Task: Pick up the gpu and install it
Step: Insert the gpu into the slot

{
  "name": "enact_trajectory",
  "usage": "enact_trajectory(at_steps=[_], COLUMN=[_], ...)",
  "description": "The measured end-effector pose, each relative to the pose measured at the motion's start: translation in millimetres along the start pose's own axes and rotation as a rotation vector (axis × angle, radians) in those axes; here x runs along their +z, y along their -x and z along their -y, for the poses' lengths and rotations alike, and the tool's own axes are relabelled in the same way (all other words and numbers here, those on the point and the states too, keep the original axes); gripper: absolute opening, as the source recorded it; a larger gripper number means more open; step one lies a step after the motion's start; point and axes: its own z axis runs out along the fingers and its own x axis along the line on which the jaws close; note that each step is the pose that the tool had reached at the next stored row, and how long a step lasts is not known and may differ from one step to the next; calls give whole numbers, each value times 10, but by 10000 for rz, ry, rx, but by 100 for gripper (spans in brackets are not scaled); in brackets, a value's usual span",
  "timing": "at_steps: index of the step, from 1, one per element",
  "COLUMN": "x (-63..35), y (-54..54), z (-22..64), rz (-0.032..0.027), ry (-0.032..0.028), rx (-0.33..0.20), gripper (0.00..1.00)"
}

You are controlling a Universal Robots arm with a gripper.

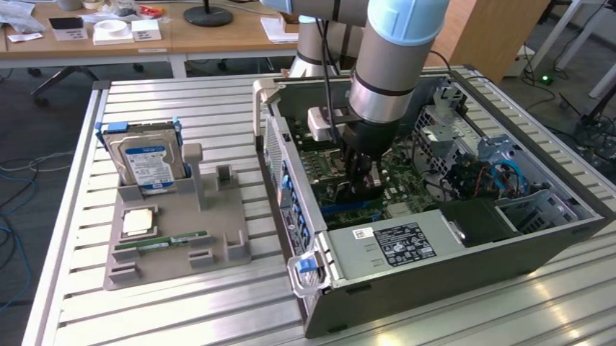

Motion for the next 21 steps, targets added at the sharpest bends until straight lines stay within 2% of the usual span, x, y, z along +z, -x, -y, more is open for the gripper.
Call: enact_trajectory(at_steps=[21], x=[34], y=[-2], z=[-1], rz=[-3], ry=[1], rx=[1], gripper=[26])
